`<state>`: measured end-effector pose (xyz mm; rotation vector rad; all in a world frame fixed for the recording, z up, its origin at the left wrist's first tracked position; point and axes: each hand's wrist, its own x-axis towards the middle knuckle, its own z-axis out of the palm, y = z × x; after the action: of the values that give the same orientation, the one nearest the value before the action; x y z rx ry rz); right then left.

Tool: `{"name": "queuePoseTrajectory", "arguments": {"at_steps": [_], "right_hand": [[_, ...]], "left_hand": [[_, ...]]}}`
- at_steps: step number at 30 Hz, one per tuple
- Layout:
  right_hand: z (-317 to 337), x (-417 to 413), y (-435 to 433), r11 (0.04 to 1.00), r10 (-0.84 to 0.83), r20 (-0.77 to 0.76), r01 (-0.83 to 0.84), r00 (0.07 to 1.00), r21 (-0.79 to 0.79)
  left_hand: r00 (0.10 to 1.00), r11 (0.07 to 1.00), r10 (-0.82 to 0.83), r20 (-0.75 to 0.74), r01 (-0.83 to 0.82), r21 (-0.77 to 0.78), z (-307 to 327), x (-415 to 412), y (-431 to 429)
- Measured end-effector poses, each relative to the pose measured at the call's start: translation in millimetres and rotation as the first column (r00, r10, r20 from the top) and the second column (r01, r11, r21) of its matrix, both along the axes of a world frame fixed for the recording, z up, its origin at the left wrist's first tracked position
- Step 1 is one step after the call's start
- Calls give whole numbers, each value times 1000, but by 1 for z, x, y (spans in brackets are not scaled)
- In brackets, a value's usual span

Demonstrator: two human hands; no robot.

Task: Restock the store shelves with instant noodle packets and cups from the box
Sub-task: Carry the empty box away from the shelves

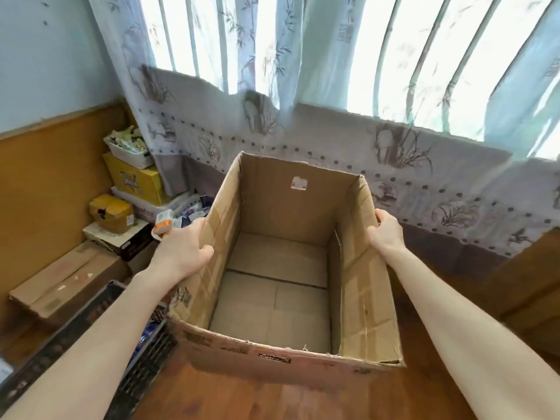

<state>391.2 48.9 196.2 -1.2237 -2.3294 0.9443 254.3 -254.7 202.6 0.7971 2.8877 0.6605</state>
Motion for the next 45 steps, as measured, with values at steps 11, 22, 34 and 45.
{"name": "queuePoseTrajectory", "arguments": {"at_steps": [11, 22, 34, 45], "right_hand": [[-45, -223, 86, 950, 308, 98, -312, 946, 23], [-124, -399, 118, 901, 430, 163, -434, 888, -11], [-207, -509, 140, 828, 559, 197, -552, 805, -93], [-226, -509, 152, 762, 642, 341, -622, 687, -180]], "left_hand": [[912, 926, 375, 166, -378, -15, -56, -99, 52], [761, 803, 572, 306, -595, -23, -131, -197, 93], [524, 596, 736, 429, -802, -45, -220, -233, 156], [447, 535, 781, 437, -839, -100, -243, -224, 186]]}}
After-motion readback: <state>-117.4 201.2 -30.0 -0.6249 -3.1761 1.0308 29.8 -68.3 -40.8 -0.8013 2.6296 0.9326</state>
